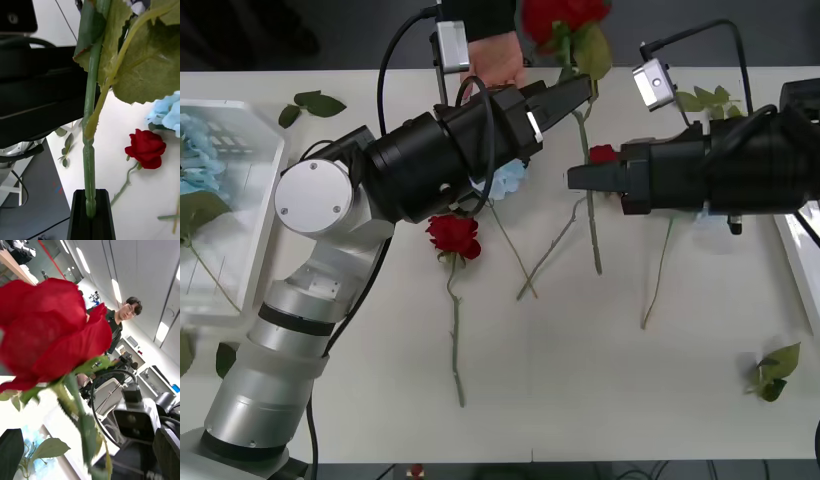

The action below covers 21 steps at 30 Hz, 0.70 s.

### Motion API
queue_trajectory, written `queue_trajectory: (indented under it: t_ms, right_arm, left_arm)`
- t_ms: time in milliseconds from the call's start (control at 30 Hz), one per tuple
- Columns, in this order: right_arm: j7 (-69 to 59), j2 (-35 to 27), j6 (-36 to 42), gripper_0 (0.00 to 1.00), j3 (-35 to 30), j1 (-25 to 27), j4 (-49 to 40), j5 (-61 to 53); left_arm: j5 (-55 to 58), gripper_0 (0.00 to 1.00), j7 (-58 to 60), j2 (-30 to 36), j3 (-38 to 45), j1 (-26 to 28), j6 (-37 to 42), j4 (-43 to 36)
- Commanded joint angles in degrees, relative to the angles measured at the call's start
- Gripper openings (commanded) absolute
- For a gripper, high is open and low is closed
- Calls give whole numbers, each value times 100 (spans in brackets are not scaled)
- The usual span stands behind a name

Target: Place the red flowers into the right box and the blue flowers into the left box. If a person shows an open palm, hand one flower to the person first, then continue sorting.

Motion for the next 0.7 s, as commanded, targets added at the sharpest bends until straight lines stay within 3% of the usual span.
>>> queue_trajectory:
  t_ms: [33, 367, 533, 700]
  right_arm:
    - [-244, -397, 199, 0, -397, 24, -73, -31]
    - [-252, -1003, 700, 0, -1312, 164, 367, -110]
    - [574, -889, 111, 0, -1399, 15, 314, -110]
    - [1593, -625, -645, 0, -1408, -73, 323, -93]
  left_arm:
    - [124, 100, -106, 285, 129, 122, 133, -134]
    - [229, 100, 369, 1823, 1113, 518, 1908, -169]
    - [-439, 100, 1239, 2368, 1429, 615, 2602, -169]
    - [-1520, 100, 2179, 2333, 1588, 606, 3042, -257]
